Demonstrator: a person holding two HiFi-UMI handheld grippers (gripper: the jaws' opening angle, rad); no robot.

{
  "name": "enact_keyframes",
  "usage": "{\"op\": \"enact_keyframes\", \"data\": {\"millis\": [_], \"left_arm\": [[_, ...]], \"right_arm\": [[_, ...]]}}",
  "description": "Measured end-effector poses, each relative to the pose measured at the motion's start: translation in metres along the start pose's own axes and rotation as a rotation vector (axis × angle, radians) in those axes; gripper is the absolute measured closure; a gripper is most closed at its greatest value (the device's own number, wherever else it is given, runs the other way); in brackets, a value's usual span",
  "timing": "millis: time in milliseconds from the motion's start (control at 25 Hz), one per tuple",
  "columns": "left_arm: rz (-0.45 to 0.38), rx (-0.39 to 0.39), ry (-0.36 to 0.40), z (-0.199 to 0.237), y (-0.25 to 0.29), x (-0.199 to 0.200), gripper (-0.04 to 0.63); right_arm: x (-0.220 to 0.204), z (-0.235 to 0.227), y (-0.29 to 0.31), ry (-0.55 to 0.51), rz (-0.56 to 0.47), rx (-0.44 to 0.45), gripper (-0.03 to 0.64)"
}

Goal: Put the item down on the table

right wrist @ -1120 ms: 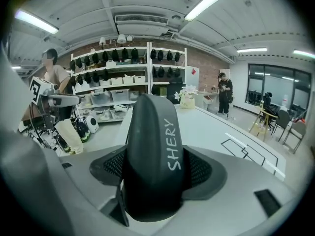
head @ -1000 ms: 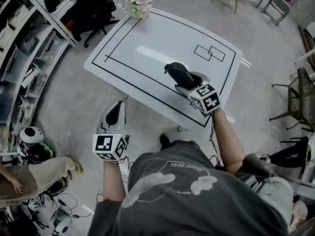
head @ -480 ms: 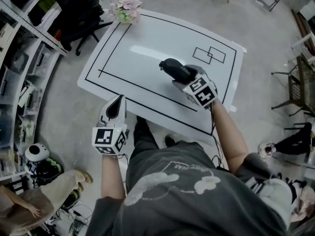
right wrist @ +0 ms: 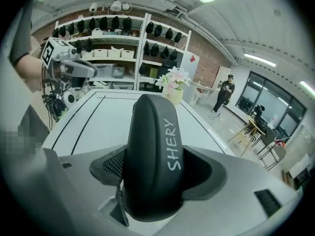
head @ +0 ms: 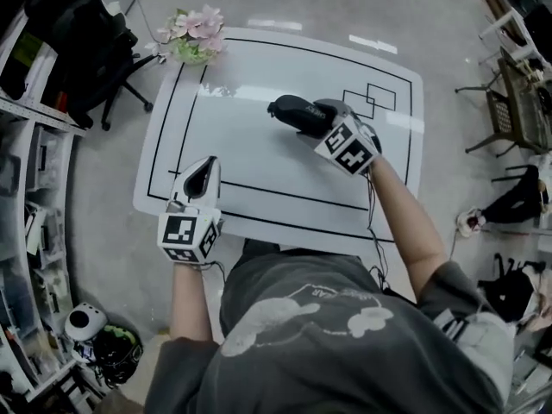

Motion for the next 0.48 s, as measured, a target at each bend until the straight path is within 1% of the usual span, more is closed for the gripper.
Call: {"op": "enact_keyframes", "data": {"millis": [200,400,480], "left_arm": [[0.016,-0.068,0.026,0.041,0.031,0.02,0.591],[0.037,-0.139,0.065,0.07,0.06,0.036,0.591],[0.044,-0.165,0.08,0.079,0.071,0.039,0.591]], "right_arm": [[0.021,-0.016,0.028,-0.036,0.082,-0.011,0.291],[0.043,-0.037,0.054,-0.078,0.102,0.013,0.291],[0.048,-0.045,0.064,-0.107,0.128,0.021,0.291]]}}
Point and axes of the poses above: the fingertips, and each gripper's own axes: y forward along the fingers, z to its left, x out of its top, the point moved 6 cm from there along -y, backward along the fingers, and after that the axes turned 9 degrees about z, right-handed, at the moved point
